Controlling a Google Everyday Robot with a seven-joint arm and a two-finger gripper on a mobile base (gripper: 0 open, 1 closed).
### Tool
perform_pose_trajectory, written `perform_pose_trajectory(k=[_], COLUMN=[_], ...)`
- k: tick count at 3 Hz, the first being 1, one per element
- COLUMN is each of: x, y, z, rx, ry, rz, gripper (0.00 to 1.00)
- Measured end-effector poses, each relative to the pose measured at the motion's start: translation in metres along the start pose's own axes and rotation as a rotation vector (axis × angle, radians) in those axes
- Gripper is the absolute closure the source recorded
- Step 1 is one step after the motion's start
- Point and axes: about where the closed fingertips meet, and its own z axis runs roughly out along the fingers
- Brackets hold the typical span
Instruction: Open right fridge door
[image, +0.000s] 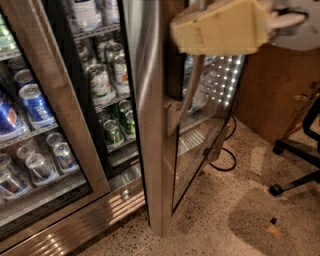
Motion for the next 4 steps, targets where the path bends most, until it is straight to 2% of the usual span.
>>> perform_pose_trajectory(k=[4], x=[0.0018], y=[0.0006], z=[-0.0054], rx=[0.022], ry=[0.011], rz=[0.018], gripper=[1.0])
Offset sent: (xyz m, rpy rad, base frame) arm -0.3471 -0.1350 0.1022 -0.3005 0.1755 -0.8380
